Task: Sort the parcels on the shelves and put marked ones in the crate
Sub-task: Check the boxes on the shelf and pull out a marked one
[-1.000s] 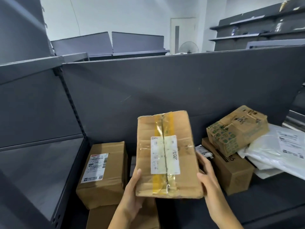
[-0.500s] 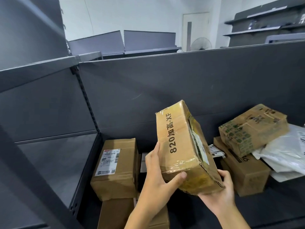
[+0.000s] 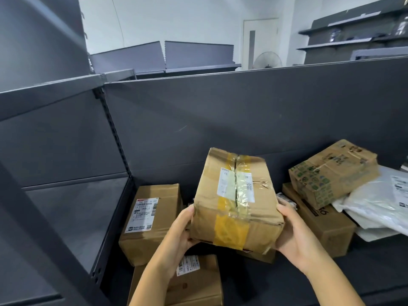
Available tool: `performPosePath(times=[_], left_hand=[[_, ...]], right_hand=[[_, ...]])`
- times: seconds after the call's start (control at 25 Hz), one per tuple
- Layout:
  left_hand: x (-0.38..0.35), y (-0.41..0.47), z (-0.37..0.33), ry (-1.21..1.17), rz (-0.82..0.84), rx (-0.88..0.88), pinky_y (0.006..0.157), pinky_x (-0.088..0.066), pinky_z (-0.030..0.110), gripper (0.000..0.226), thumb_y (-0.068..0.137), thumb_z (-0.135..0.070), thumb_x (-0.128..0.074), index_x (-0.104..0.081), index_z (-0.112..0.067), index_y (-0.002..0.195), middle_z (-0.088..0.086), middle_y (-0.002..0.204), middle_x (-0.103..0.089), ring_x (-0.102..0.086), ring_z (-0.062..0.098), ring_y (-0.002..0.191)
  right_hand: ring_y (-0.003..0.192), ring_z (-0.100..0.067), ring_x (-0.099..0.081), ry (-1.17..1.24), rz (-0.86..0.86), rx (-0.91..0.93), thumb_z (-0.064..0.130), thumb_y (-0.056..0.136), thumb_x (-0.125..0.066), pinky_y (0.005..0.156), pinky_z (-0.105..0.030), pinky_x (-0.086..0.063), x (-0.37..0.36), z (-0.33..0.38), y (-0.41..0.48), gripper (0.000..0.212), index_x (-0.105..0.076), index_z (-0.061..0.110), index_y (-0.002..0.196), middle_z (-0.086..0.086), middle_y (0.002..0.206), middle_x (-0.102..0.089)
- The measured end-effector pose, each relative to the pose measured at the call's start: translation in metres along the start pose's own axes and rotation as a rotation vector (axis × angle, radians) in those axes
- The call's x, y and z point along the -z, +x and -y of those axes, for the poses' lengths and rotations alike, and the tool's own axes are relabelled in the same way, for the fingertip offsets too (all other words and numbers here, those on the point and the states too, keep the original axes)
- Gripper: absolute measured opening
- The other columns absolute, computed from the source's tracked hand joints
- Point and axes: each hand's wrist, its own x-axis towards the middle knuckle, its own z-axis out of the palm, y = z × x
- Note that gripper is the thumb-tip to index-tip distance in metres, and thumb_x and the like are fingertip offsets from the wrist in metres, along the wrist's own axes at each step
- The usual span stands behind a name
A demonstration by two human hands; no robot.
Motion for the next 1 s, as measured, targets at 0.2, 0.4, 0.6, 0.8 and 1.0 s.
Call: performPosePath(times=[0.2, 0.4, 0.6, 0.8, 1.0], left_hand=[[0.006, -0.005, 0.011, -0.026, 0.047, -0.002, 0.110, -0.035, 0.051, 0.075, 0.072, -0.057, -0.065, -0.040, -0.035, 0.139, -0.002, 0.133, -0.059, -0.054, 0.020, 0.125], [0.027, -0.020, 0.005, 0.008, -0.168, -0.088, 0.112, -0.031, 0.045, 0.059, 0.077, -0.067, -0.053, -0.051, -0.041, 0.130, -0.013, 0.130, -0.060, -0.050, 0.012, 0.127], [0.075, -0.017, -0.012, 0.033, -0.570, -0.078, 0.113, -0.032, 0.046, 0.050, 0.088, -0.057, -0.043, -0.047, -0.034, 0.133, -0.005, 0.136, -0.054, -0.048, 0.016, 0.127], [0.094, -0.012, -0.011, 0.215, -0.819, 0.028, 0.118, -0.021, 0.041, 0.058, 0.100, -0.030, -0.037, -0.010, -0.022, 0.150, 0.001, 0.157, -0.019, -0.023, 0.023, 0.143], [0.086, 0.006, 0.004, 0.514, -0.960, 0.011, 0.118, 0.002, 0.037, 0.060, 0.100, -0.016, -0.036, -0.006, -0.009, 0.151, 0.008, 0.158, 0.019, 0.019, 0.022, 0.145]], right_hand=[[0.106, -0.012, -0.062, -0.105, 0.086, 0.161, 0.016, 0.069, -0.064, 0.074, -0.033, -0.050, -0.005, -0.001, -0.005, 0.054, -0.055, 0.031, 0.119, 0.006, 0.121, -0.064], [0.108, -0.024, -0.059, -0.044, 0.119, -0.008, 0.026, 0.079, -0.054, 0.081, -0.040, -0.049, -0.038, -0.015, 0.017, 0.044, -0.055, 0.031, 0.123, -0.001, 0.116, -0.068], [0.100, -0.021, -0.060, -0.149, 0.123, -0.094, 0.030, 0.096, -0.045, 0.069, -0.035, -0.051, -0.113, -0.047, 0.062, 0.030, -0.047, 0.032, 0.126, -0.002, 0.112, -0.064], [0.088, -0.017, -0.062, -0.236, 0.054, -0.140, 0.031, 0.093, -0.049, 0.064, -0.031, -0.049, -0.152, -0.089, 0.091, 0.037, -0.044, 0.022, 0.129, -0.002, 0.103, -0.064], [0.110, -0.020, -0.059, -0.298, 0.079, -0.119, 0.040, 0.097, -0.042, 0.092, -0.035, -0.051, -0.161, -0.115, 0.105, 0.046, -0.032, 0.027, 0.140, -0.004, 0.124, -0.060]])
